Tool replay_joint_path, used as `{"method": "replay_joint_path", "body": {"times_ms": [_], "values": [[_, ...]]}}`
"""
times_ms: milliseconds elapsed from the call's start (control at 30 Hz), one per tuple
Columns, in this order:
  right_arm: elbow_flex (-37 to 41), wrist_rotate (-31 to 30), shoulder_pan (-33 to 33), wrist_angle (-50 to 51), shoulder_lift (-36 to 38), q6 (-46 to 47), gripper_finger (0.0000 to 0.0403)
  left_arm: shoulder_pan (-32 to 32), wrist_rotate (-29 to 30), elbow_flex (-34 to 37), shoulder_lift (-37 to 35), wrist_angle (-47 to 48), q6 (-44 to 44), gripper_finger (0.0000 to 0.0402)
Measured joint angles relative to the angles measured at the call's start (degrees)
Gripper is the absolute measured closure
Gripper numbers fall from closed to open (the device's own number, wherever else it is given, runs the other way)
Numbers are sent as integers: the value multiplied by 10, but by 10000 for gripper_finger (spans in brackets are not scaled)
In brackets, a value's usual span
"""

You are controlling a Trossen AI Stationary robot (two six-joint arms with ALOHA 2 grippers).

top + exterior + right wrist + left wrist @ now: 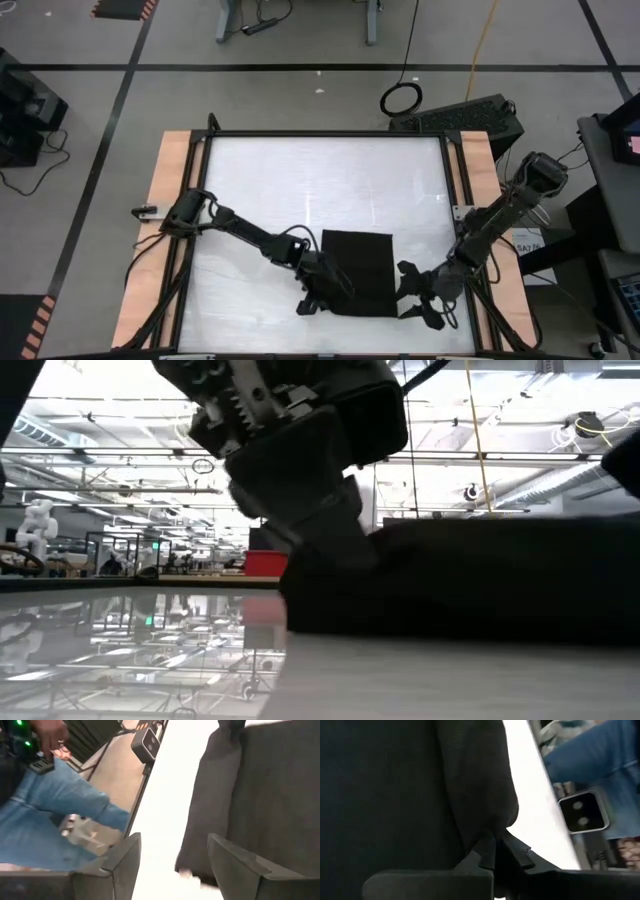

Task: Roll towel
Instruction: Roll the towel

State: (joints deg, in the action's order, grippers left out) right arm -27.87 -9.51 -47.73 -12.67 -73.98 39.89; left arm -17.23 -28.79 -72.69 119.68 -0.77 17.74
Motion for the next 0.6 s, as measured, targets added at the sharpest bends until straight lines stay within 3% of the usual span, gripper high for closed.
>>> {"method": "replay_joint_path", "body": {"times_ms": [233,433,600], "values": [[-31,-83,-40,-1,-64,-46,167,25,-50,0,0,-17,16,395],[-41,-113,-45,21,-133,-27,137,42,-105,0,11,-19,44,396],[-42,-107,-45,22,-174,11,166,45,-149,-2,31,-23,70,396]]}}
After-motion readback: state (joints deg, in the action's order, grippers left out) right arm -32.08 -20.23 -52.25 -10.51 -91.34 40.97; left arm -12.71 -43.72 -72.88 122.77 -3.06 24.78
